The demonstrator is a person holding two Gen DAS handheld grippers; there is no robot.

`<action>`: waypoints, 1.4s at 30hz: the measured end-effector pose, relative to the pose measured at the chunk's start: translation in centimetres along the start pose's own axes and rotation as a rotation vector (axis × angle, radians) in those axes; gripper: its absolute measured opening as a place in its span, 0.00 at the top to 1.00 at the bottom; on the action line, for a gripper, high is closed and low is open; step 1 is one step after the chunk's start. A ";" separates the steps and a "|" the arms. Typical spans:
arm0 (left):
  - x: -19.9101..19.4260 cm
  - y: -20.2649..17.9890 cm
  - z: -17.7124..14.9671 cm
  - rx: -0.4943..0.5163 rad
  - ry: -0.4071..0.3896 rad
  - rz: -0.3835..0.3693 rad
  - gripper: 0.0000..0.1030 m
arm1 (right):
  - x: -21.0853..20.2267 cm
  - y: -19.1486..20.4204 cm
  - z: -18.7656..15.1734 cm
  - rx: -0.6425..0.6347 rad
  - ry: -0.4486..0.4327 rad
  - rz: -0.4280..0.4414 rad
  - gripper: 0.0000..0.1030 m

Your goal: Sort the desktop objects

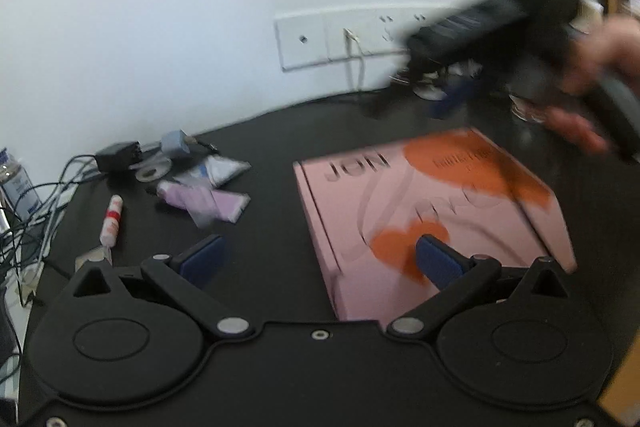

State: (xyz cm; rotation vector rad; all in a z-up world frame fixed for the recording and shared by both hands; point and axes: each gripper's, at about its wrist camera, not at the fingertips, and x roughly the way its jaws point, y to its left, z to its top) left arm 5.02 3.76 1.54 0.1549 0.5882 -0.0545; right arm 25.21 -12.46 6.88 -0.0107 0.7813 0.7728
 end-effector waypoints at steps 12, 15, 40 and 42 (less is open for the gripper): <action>1.8 -1.4 -1.4 0.008 0.075 -0.009 0.00 | 6.8 2.8 1.1 0.017 0.220 0.216 0.01; 2.1 -1.6 -1.3 0.010 0.078 -0.010 0.00 | 7.1 3.6 0.9 -0.029 0.233 0.219 0.01; 3.2 -1.2 -0.4 0.017 0.047 -0.138 0.00 | 6.2 4.2 0.0 -0.191 0.201 0.218 0.01; 3.1 -1.1 -0.2 0.025 0.031 -0.158 0.00 | 3.9 2.9 -0.1 -0.116 0.105 0.200 0.01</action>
